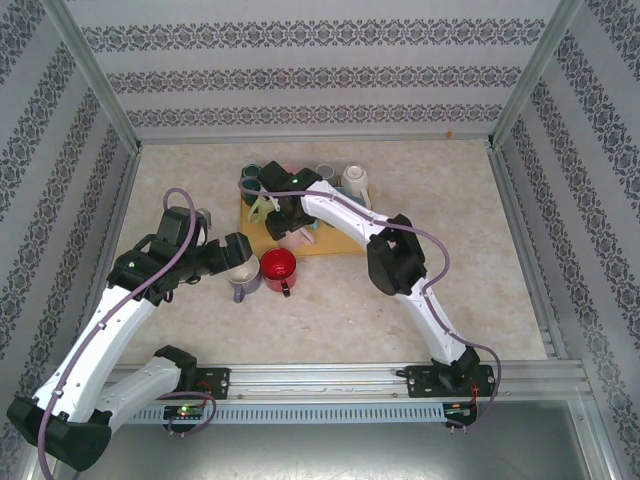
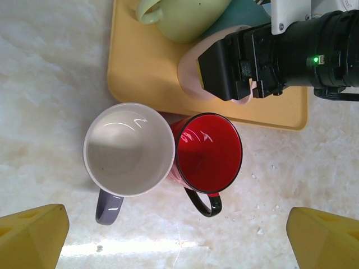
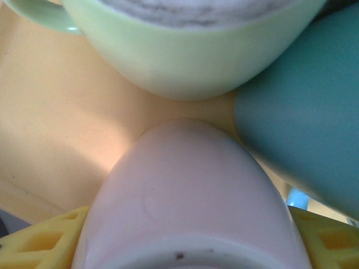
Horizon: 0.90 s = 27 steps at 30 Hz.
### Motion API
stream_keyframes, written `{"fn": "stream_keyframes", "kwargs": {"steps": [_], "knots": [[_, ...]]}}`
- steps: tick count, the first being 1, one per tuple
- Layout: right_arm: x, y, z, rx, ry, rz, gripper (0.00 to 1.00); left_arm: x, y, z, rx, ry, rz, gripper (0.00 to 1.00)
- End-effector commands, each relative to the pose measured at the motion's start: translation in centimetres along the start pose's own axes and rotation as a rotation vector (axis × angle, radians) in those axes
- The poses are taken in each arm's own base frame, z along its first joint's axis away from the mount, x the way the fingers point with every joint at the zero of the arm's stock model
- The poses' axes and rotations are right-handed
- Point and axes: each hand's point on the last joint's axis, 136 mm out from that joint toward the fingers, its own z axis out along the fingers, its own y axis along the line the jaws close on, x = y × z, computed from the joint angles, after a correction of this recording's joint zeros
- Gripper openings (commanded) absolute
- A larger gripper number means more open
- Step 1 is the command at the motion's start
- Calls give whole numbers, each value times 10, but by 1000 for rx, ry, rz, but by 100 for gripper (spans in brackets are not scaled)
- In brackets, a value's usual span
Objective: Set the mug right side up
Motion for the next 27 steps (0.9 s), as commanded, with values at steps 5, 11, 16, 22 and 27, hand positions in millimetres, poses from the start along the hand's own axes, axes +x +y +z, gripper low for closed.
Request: {"fn": "stream_keyframes", "kwargs": {"steps": [5,11,16,22,27], "knots": [[-24,0,-62,-41,-124,42,43,-8,-11,-4,28,-24,29,100],[-32,-4,-142,-102,-260,112,41,-20,-23,-13,64,-58,51,100],[-31,-13,-226,-240,-396,244,42,-38,-53,-26,176,-112,89,100],[-31,-47,-304,-547,-558,616,39,-59,-131,-46,584,-176,137,98],[-23,-68,-356,-801,-638,834,38,-71,-195,-70,938,-196,194,96]]}}
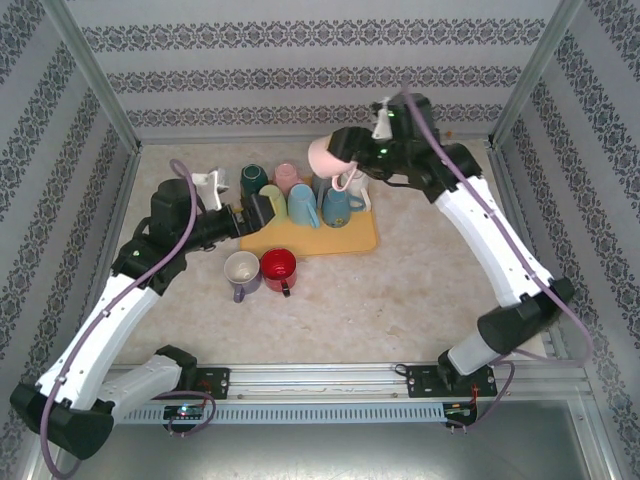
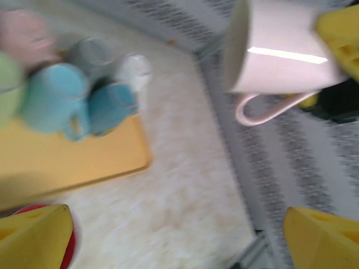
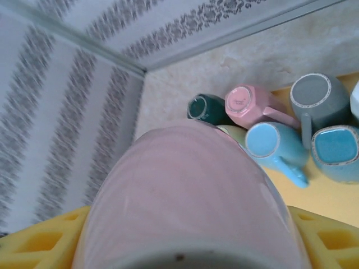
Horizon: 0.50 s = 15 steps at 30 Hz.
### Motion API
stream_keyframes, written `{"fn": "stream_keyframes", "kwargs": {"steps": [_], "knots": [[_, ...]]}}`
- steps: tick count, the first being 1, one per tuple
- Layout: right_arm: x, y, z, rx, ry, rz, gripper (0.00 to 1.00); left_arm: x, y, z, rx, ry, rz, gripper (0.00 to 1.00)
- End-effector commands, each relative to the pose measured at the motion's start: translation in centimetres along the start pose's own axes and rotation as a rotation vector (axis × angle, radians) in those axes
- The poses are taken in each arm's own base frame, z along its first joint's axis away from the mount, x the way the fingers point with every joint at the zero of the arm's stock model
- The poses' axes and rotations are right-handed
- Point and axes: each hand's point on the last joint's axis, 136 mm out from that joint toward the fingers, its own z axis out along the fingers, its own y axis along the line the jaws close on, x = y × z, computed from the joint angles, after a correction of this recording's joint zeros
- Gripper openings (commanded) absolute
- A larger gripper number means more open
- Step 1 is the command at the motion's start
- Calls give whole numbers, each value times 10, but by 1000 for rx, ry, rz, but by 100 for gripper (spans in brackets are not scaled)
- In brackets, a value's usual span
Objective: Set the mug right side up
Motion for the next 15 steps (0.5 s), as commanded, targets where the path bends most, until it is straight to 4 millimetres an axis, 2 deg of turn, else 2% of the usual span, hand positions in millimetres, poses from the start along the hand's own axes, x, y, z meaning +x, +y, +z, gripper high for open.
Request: {"fn": "stream_keyframes", "kwargs": {"steps": [1,3,8,11,15], "knots": [[-10,43,-18,-250,12,218,37,-21,-73,6,374,-50,81,96],[-13,43,-30,-293,16,302,37,-23,-86,16,474,-45,83,96],[-15,47,-56,-399,0,417,36,-26,-102,42,653,3,8,93],[-11,49,-66,-425,2,425,36,-29,-122,45,777,19,-28,92],[-8,53,-78,-462,-11,424,36,-21,-135,56,823,74,-26,90]]}}
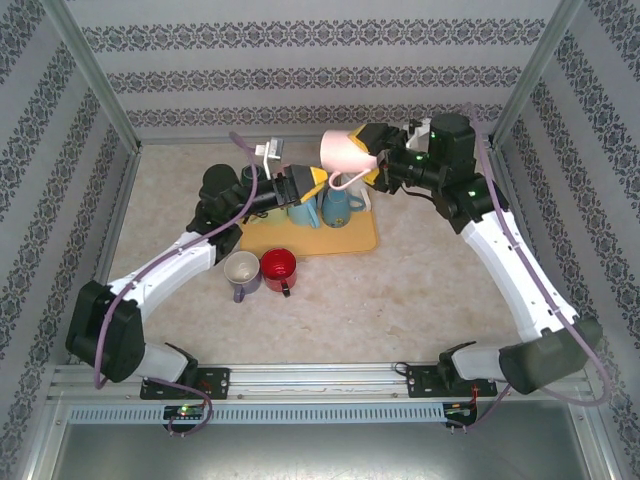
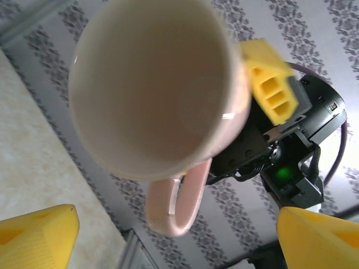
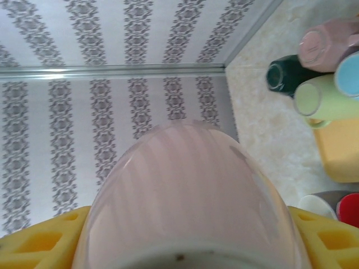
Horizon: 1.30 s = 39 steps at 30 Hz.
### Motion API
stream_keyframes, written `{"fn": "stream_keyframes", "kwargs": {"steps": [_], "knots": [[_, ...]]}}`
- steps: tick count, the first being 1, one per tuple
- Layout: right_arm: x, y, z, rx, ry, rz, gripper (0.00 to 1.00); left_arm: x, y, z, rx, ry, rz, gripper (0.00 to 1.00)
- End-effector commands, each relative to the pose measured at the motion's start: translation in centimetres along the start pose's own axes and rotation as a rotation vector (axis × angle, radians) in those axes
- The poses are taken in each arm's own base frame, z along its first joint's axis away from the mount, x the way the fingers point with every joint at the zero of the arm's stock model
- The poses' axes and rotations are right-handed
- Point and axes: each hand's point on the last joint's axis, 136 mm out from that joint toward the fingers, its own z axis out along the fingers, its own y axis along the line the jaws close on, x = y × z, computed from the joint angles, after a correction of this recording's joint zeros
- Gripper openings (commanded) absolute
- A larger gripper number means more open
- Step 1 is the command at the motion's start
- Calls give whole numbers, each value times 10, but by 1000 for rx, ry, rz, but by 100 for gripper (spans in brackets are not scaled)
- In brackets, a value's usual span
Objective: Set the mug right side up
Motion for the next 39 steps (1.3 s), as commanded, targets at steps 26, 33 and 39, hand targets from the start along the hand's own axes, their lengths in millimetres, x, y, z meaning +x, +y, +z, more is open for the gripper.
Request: {"fn": "stream_keyframes", "kwargs": {"steps": [26,33,39], "knots": [[20,22,-30,-244,8,17,38,3,-75,38,267,116,66,16],[5,3,-54,-144,-152,-139,85,5,-59,26,2,101,147,13],[-19,-62,-94,134,-298,-232,82,32,-17,1,-441,167,226,7]]}}
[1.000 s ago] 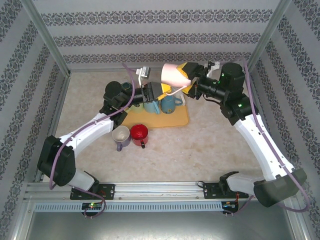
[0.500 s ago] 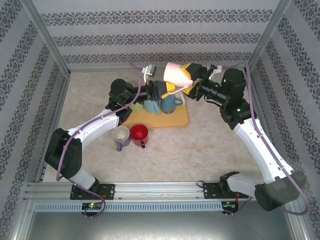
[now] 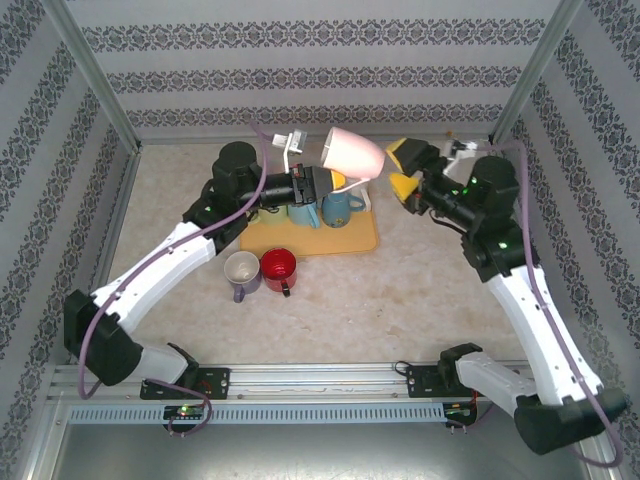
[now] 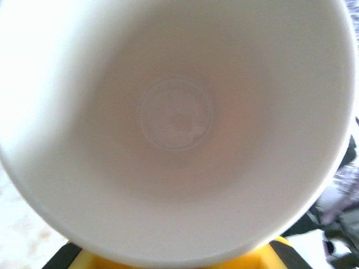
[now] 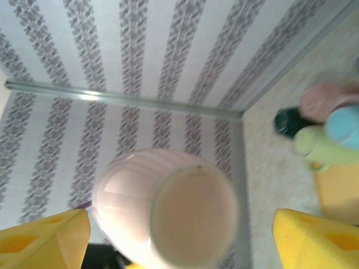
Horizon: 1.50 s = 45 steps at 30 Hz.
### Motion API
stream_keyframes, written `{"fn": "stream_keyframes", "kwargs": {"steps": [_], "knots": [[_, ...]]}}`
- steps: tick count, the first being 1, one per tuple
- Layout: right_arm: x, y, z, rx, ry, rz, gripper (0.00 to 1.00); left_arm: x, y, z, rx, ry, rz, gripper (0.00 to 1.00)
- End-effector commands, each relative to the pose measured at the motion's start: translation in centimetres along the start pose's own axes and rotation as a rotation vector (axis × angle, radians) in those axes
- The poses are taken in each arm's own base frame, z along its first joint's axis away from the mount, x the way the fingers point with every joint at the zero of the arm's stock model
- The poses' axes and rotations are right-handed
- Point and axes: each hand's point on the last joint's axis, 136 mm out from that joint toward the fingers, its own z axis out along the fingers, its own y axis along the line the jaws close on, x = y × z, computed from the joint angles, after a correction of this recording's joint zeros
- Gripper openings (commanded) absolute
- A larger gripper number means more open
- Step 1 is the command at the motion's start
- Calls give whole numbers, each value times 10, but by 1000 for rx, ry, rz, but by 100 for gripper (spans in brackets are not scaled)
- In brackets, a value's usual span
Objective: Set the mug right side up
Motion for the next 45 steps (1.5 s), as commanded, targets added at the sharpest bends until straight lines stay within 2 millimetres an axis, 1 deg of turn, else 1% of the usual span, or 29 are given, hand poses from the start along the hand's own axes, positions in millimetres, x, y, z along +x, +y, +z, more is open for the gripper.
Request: {"fn": "stream_keyframes", "kwargs": {"steps": [1,2,5,7,9,10,12,14,16,18,20,25,29,35,38,41,45], "knots": [[-8,-57,-24,281,-52,-150,82,31,27,-15,-306,93,142,6],[-9,-64,-31,340,-64,-215,82,39,33,-16,-360,122,152,5],[-14,-78,-51,457,-103,-329,80,62,55,-21,-508,180,166,3],[-13,-83,-59,503,-99,-390,79,79,67,-21,-576,222,178,3],[-9,-83,-62,528,-73,-462,77,97,79,-19,-648,272,204,3],[-5,-81,-62,528,-51,-500,77,107,85,-16,-679,299,218,3],[5,-72,-56,457,-17,-560,78,123,97,-12,-731,342,233,4],[16,-67,-50,380,21,-551,77,136,108,-6,-768,360,231,3],[26,-69,-46,364,77,-514,76,144,121,-4,-810,367,224,0],[32,-79,-46,410,120,-486,75,148,136,-8,-885,368,209,0],[31,-90,-50,486,133,-497,76,155,149,-12,-956,382,192,0],[29,-103,-63,570,113,-539,77,173,172,-15,-1037,397,155,0],[31,-116,-65,613,127,-516,77,182,190,-18,-1116,415,118,0],[35,-124,-61,627,150,-515,78,197,206,-23,-1197,434,51,0],[40,-131,-60,635,169,-506,77,201,213,-29,-1232,431,37,2],[42,-138,-61,649,177,-506,78,203,218,-36,-1289,434,22,2],[43,-143,-61,660,184,-511,78,208,222,-36,-1305,449,24,3]]}}
